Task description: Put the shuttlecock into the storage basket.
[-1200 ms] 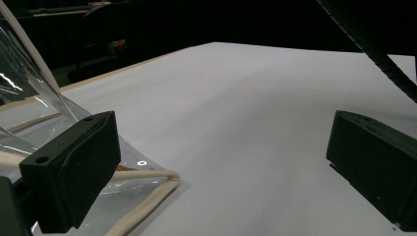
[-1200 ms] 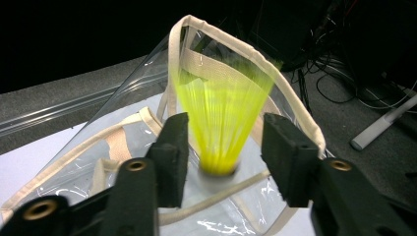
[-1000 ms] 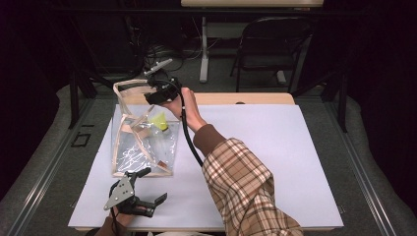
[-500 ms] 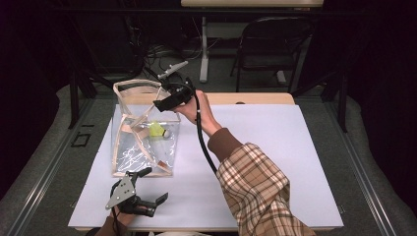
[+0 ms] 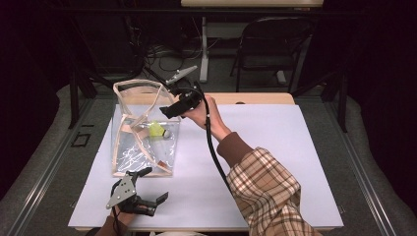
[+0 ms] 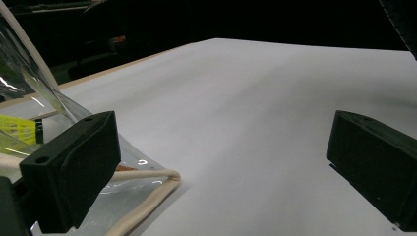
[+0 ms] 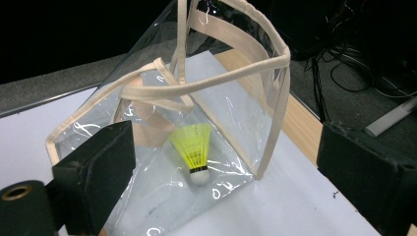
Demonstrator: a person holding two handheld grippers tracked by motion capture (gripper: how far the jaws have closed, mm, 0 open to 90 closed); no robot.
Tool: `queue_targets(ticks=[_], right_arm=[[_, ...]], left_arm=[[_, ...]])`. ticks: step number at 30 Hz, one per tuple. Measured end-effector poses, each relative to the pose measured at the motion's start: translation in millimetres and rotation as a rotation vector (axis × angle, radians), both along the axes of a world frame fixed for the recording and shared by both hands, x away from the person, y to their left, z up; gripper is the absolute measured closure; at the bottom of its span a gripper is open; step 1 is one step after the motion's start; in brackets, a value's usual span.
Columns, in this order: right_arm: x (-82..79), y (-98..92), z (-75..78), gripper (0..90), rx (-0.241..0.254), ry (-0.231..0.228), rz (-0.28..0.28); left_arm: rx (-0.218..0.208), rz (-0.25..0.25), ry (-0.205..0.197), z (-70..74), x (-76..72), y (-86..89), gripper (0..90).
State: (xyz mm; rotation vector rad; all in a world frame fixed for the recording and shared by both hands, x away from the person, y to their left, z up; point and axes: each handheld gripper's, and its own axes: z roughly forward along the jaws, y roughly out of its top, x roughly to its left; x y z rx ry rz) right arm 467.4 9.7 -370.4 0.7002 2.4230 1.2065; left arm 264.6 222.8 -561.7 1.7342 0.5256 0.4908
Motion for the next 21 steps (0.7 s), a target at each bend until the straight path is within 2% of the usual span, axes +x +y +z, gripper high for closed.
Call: queue_targets(ticks=[11, 21], right_arm=[[-12.1, -13.8, -8.0, 3.9, -0.023, 0.008, 0.019], [-21.1, -33.9, -12.3, 1.7, -0.029, 0.005, 0.013]], left_arm=[[-0.002, 0.001, -0.001, -0.2, -1.1, 1.3, 0.0], [-0.001, 0.000, -0.001, -0.2, -1.3, 1.4, 0.0]])
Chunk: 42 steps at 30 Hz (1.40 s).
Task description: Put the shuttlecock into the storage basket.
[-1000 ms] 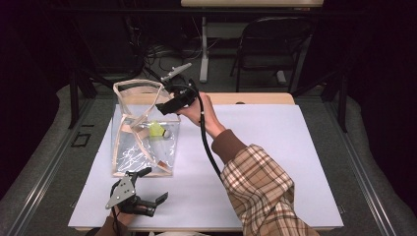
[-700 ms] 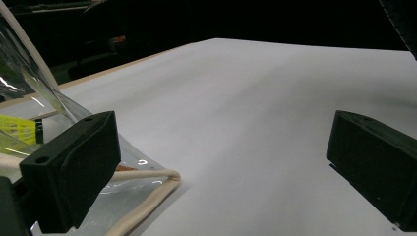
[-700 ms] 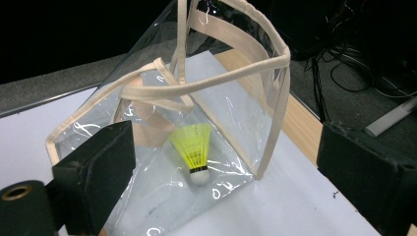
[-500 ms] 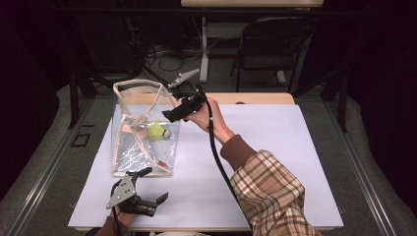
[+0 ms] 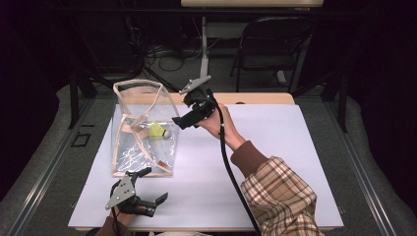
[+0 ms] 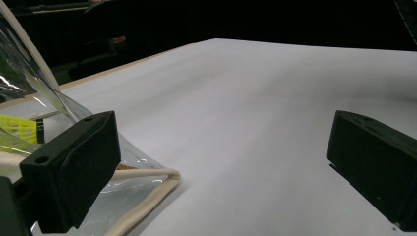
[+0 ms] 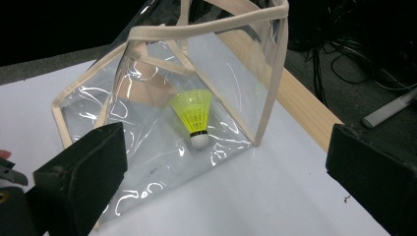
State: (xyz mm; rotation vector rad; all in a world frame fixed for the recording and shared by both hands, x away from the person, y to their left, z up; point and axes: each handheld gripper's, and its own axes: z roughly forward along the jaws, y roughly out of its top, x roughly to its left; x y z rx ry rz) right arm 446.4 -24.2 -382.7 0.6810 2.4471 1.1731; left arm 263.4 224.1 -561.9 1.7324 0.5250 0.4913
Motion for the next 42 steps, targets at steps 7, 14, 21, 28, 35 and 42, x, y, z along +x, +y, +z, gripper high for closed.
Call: queue_targets(ticks=[7, 14, 21, 28, 35, 42], right_arm=[[-9.7, -11.3, -2.2, 0.9, -0.013, -0.014, 0.005], [-17.6, -23.5, -3.1, 1.0, -0.019, -0.019, 0.001], [-27.4, -39.7, -7.0, 1.0, -0.021, -0.023, -0.009], [-34.9, -53.0, -8.7, 1.0, -0.029, -0.027, -0.021], [-45.8, -71.9, -13.5, 1.0, -0.030, -0.030, -0.033], [-57.8, -86.3, -17.4, 0.9, -0.034, -0.046, -0.033]], left_arm=[[-0.003, 0.001, 0.001, 0.0, -0.1, 0.0, 0.0], [0.000, 0.002, 0.001, 0.1, -0.2, 0.1, 0.0], [0.000, 0.003, 0.001, -0.1, 0.1, 0.0, 0.0], [0.004, 0.002, -0.001, -0.1, 0.1, -0.3, 0.0], [0.003, 0.002, -0.001, -0.2, 0.1, -0.4, 0.0], [0.008, 0.002, -0.001, -0.2, 0.1, -0.7, 0.0]])
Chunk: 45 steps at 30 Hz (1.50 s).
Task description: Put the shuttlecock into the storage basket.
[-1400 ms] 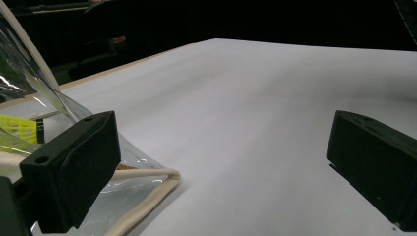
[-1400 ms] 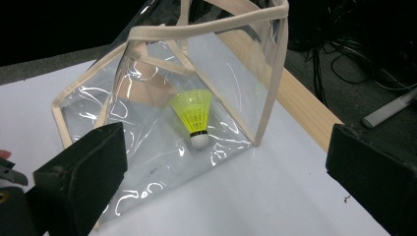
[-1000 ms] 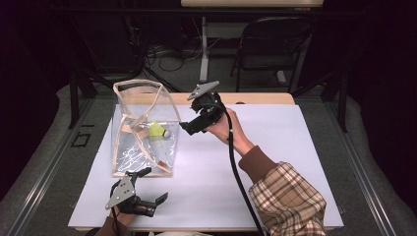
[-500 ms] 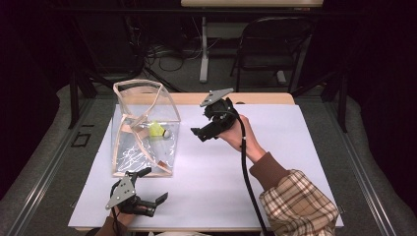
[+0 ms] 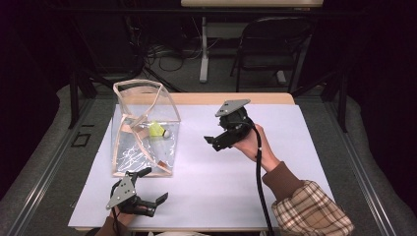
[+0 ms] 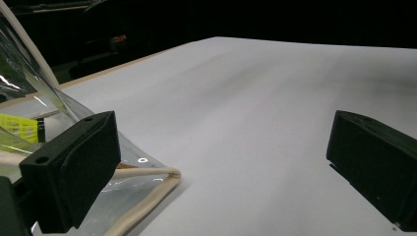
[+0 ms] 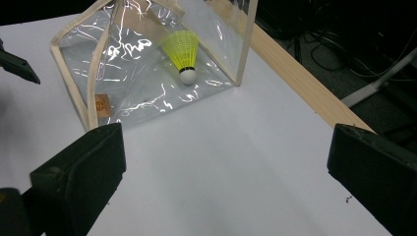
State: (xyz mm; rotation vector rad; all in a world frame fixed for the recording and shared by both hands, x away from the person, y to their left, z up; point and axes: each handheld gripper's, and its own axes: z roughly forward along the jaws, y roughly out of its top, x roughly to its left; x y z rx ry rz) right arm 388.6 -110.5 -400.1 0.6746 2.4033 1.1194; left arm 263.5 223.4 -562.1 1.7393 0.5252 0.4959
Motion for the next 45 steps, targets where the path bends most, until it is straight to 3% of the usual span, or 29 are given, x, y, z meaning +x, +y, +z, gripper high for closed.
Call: queue_targets(ticks=[28, 45], right_arm=[[-43.4, -51.2, -24.4, 0.7, 0.009, -0.048, -0.032], [-73.7, -77.0, -49.1, 0.7, 0.018, -0.092, -0.057]], left_arm=[[0.002, -0.004, -0.003, 0.4, -0.9, -0.2, 0.0], [0.004, -0.007, -0.002, 0.2, -0.7, -0.3, 0.0]])
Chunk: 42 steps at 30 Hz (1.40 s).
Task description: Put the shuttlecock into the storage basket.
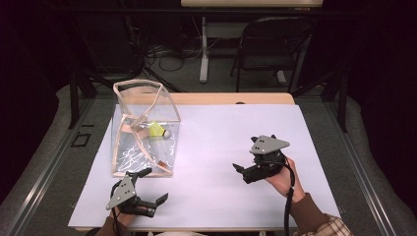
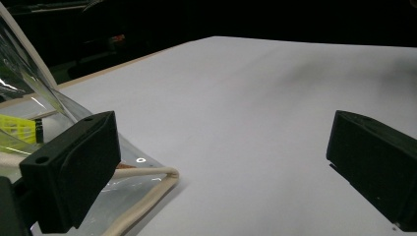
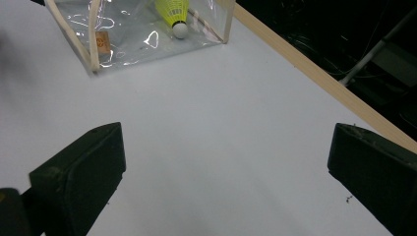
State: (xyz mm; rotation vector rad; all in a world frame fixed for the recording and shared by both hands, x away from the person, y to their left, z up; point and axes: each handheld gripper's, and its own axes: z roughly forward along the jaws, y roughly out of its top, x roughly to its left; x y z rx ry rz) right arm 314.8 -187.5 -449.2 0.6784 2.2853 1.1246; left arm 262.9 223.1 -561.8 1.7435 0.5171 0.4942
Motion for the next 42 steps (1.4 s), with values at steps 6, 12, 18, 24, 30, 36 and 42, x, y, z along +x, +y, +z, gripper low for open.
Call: queue_targets(ticks=[6, 12, 18, 24, 30, 36, 42], right_arm=[[-8.9, -7.5, -6.6, 0.8, 0.020, -0.013, -0.005], [-16.7, -13.3, -14.0, 0.7, 0.035, -0.031, -0.013], [-25.5, -19.8, -20.3, 0.8, 0.047, -0.051, -0.020], [-34.1, -28.8, -29.7, 0.8, 0.075, -0.074, -0.036], [-41.0, -36.9, -39.9, 0.8, 0.098, -0.084, -0.049], [-46.7, -41.4, -49.6, 0.9, 0.103, -0.091, -0.054], [-52.3, -46.6, -58.4, 1.0, 0.113, -0.101, -0.060]], left_arm=[[0.003, 0.002, 0.000, 0.0, 0.0, 0.0, 0.0], [0.001, 0.001, 0.004, -0.2, 0.0, -0.8, 0.0], [-0.001, -0.004, 0.001, 0.0, 0.0, -0.2, 0.0], [-0.004, -0.002, 0.001, 0.2, -0.2, 0.0, 0.0], [-0.004, -0.005, 0.002, 0.0, -0.1, -0.4, 0.0], [-0.002, -0.001, 0.004, -0.1, -0.3, -0.4, 0.0], [-0.003, -0.002, 0.004, -0.1, -0.2, -0.5, 0.0]])
